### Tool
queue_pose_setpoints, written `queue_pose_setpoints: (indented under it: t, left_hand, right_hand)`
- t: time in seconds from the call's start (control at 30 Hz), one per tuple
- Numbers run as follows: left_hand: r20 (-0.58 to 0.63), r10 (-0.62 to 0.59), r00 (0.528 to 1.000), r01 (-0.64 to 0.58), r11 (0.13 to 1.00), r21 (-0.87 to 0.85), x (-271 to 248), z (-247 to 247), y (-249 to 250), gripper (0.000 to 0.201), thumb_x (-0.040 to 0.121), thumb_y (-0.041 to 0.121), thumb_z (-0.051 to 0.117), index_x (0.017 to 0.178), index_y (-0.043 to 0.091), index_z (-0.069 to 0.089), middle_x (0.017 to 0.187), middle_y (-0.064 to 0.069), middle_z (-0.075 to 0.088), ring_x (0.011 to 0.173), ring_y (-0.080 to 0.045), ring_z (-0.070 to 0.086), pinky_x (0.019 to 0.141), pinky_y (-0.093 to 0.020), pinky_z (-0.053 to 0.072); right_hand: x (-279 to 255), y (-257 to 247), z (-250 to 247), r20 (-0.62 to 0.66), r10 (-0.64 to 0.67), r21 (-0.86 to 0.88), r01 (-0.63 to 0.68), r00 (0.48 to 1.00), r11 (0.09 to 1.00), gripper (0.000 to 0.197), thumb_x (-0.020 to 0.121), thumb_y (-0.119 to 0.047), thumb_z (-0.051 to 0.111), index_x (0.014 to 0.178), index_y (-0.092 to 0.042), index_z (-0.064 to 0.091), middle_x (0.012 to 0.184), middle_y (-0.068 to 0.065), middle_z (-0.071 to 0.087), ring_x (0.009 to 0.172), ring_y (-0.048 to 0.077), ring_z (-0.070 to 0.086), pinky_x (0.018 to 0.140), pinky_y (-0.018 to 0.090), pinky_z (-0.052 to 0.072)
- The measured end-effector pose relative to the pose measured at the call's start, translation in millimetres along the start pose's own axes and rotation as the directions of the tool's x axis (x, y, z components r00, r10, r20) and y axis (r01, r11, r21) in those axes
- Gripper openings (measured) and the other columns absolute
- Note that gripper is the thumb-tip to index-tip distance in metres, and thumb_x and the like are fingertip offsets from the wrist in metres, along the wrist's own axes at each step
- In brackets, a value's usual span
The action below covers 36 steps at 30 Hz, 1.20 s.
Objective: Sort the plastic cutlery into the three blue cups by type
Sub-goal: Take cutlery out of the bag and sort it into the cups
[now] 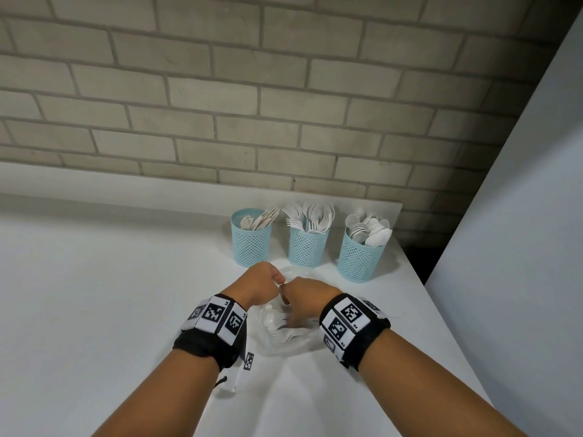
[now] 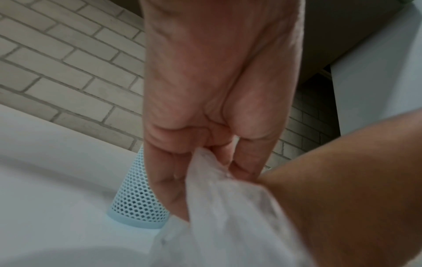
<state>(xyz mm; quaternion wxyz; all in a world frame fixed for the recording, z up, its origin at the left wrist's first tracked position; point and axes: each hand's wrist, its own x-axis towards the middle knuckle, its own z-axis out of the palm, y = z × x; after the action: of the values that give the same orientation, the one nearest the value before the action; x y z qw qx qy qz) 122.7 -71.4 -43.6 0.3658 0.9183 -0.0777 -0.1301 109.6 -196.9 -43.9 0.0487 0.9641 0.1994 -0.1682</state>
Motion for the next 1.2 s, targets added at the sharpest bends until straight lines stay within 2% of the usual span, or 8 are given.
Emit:
queue_pose_setpoints:
  t: [0.33,0.53,0.73,0.8,0.87,1.0,1.07,1.2]
  left_hand:
    - [-0.024,-0.023,0.999,0.022,0.999,-0.030,-2.1,-2.9,1.9,0.046,0.083,-0.012,0.043,0.120,0.007,0.060,0.130,-0.008,0.056,0.120,-0.022,0.052,0.091,-0.023,0.041]
    - [-0.082,-0.025,0.996,0.020,0.997,-0.069,-5.1,-6.5,6.0,0.043,0.087,-0.012,0.036,0.119,0.001,0.062,0.130,-0.013,0.057,0.123,-0.024,0.051,0.101,-0.026,0.037]
    - [-0.072,-0.097,0.993,0.081,0.977,-0.197,-7.6,-14.9,0.8,0.035,0.088,-0.009,0.039,0.108,0.002,0.065,0.118,-0.009,0.062,0.083,-0.016,0.059,0.053,-0.020,0.036]
    - [-0.060,-0.137,0.989,0.118,0.962,-0.248,-9.3,-16.8,-0.9,0.033,0.091,-0.002,0.037,0.107,0.007,0.065,0.113,-0.003,0.061,0.089,-0.016,0.059,0.058,-0.023,0.037]
    - [-0.059,-0.120,0.991,0.103,0.964,-0.244,-9.4,-18.1,0.7,0.031,0.089,0.001,0.045,0.112,0.007,0.064,0.116,-0.008,0.061,0.094,-0.018,0.054,0.070,-0.025,0.041]
    - [-0.296,0.009,0.955,-0.103,0.948,-0.303,-6.0,-17.7,12.1,0.032,0.087,0.000,0.050,0.115,0.006,0.063,0.117,-0.005,0.058,0.105,-0.017,0.052,0.089,-0.024,0.041]
    - [-0.319,0.009,0.948,-0.157,0.883,-0.442,-3.3,-17.5,19.2,0.025,0.091,0.007,0.051,0.113,0.006,0.063,0.108,-0.003,0.062,0.103,-0.018,0.057,0.095,-0.029,0.044]
    - [-0.054,0.067,0.996,-0.086,0.769,-0.634,-1.8,-13.5,29.2,0.029,0.098,0.026,0.044,0.114,0.008,0.060,0.101,-0.009,0.069,0.092,-0.022,0.067,0.086,-0.031,0.054]
  right_hand:
    - [-4.5,0.0,1.6,-0.113,-0.028,-0.028,0.025,0.993,0.999,0.025,0.090,-0.021,0.047,0.104,-0.005,0.059,0.106,0.014,0.061,0.092,0.029,0.059,0.067,0.030,0.040]
    - [-2.4,11.4,-10.4,-0.091,-0.023,0.040,0.026,0.996,0.999,0.029,0.082,-0.023,0.063,0.060,-0.013,0.047,0.067,0.002,0.049,0.070,0.022,0.049,0.050,0.025,0.033]
    - [-10.4,34.2,-34.0,0.054,-0.023,0.237,0.010,0.998,0.971,0.023,0.085,-0.023,0.065,0.070,-0.016,0.049,0.072,-0.003,0.052,0.070,0.017,0.048,0.057,0.026,0.034]
    - [-13.5,43.5,-40.1,0.056,-0.064,0.559,0.022,0.996,0.829,0.011,0.090,-0.014,0.060,0.081,-0.018,0.055,0.085,-0.005,0.065,0.082,0.011,0.060,0.068,0.025,0.044]
    - [-14.9,49.1,-46.0,-0.009,-0.090,0.859,0.054,0.996,0.510,0.013,0.094,-0.005,0.052,0.090,-0.015,0.059,0.089,-0.003,0.071,0.092,0.011,0.067,0.083,0.026,0.050]
    - [-10.4,49.0,-58.6,-0.167,0.038,0.984,0.165,0.985,0.060,0.016,0.097,-0.002,0.043,0.095,-0.010,0.057,0.091,0.002,0.072,0.089,0.014,0.069,0.085,0.026,0.054]
    - [-4.1,47.3,-62.0,-0.211,0.107,0.977,0.214,0.972,-0.022,0.015,0.098,-0.006,0.043,0.096,-0.012,0.057,0.107,0.007,0.068,0.103,0.019,0.062,0.097,0.034,0.047]
    - [7.4,42.4,-60.3,-0.228,0.191,0.973,0.216,0.955,0.083,0.014,0.098,-0.016,0.046,0.096,-0.020,0.058,0.115,-0.002,0.066,0.104,0.015,0.056,0.103,0.038,0.036]
